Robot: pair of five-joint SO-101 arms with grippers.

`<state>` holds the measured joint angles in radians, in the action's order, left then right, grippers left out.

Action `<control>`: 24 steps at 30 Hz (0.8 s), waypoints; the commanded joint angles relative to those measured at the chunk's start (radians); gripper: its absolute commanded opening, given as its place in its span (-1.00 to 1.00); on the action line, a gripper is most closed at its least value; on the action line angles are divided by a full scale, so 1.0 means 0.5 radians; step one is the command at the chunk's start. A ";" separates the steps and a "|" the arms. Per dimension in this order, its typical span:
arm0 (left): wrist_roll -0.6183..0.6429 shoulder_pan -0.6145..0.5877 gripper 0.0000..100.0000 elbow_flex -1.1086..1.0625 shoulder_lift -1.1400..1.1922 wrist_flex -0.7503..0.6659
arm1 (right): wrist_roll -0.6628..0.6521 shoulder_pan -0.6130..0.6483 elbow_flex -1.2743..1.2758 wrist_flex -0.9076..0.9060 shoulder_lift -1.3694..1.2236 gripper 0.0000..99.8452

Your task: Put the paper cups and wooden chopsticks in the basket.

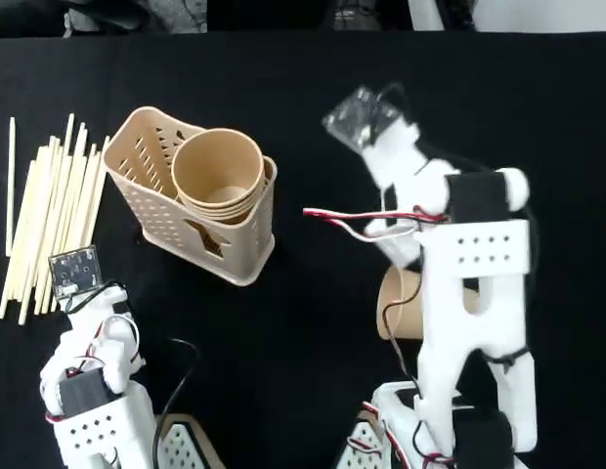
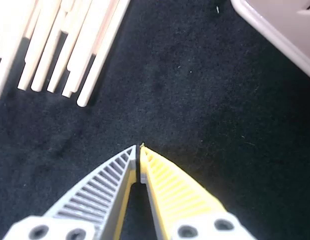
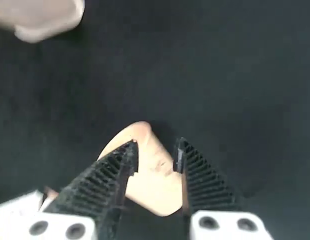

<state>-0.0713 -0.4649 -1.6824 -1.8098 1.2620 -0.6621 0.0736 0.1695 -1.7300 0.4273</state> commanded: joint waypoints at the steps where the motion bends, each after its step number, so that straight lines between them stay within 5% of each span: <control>1: 0.015 -0.008 -0.94 -0.032 -0.018 0.015 | -0.089 -0.037 0.186 -0.058 0.005 -0.72; 15: 0.015 -0.008 -0.94 -0.032 -0.018 0.015 | -0.433 -0.301 0.394 -0.009 0.008 -0.66; 21: 0.015 -0.008 -0.94 -0.032 -0.018 0.015 | -0.405 -0.328 0.594 0.098 0.017 -0.37; 24: 0.015 -0.008 -0.94 -0.032 -0.018 0.015 | -0.153 -0.325 0.612 0.101 0.017 -0.37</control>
<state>-0.0713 -0.4649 -1.6824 -1.8098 1.2620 -0.8324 -0.0721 0.4749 -1.6901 0.4273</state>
